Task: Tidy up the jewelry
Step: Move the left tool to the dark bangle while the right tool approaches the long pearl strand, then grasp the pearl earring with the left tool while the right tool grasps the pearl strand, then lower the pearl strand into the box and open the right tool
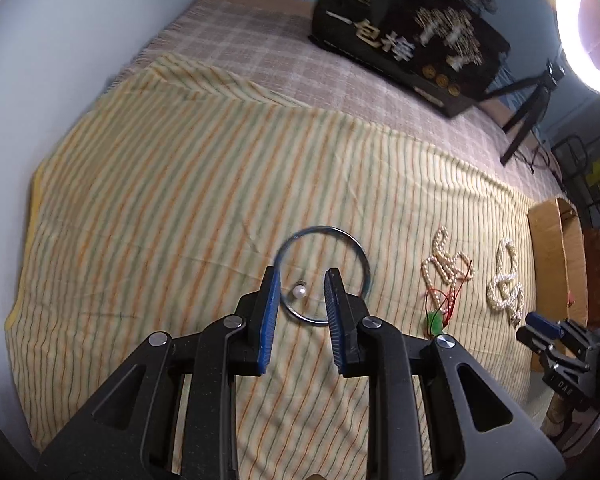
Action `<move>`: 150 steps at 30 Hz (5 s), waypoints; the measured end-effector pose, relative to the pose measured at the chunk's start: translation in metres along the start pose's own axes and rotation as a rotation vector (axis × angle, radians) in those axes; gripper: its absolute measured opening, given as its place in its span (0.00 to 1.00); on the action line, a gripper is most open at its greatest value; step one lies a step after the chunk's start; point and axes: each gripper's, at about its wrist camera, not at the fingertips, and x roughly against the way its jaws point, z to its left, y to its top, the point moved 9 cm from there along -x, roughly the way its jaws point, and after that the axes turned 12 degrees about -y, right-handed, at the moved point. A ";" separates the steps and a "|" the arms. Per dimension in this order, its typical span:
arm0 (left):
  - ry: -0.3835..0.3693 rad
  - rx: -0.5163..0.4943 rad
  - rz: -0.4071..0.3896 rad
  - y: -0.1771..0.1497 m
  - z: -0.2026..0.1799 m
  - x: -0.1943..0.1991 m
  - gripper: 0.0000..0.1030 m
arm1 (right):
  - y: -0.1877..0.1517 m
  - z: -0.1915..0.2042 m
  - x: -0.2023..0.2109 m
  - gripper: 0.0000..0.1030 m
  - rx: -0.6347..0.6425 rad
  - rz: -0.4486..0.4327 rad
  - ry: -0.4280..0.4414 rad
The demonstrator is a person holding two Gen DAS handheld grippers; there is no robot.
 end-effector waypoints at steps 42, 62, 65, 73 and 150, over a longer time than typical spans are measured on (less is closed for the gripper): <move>0.119 -0.104 0.084 -0.008 0.010 -0.048 0.07 | 0.005 0.001 -0.026 0.26 -0.012 0.043 0.010; 0.034 -0.072 -0.014 0.007 -0.005 -0.010 0.06 | 0.024 -0.006 0.008 0.06 0.015 -0.073 -0.022; 0.010 -0.084 -0.046 0.010 -0.017 0.007 0.06 | 0.030 -0.006 0.025 0.06 0.002 -0.116 -0.021; -0.046 -0.130 -0.106 0.011 -0.052 0.039 0.06 | 0.045 -0.012 0.065 0.06 -0.048 -0.214 -0.009; -0.263 -0.587 0.082 -0.116 -0.382 -0.066 0.06 | 0.019 -0.218 0.133 0.06 -0.290 -0.278 -0.083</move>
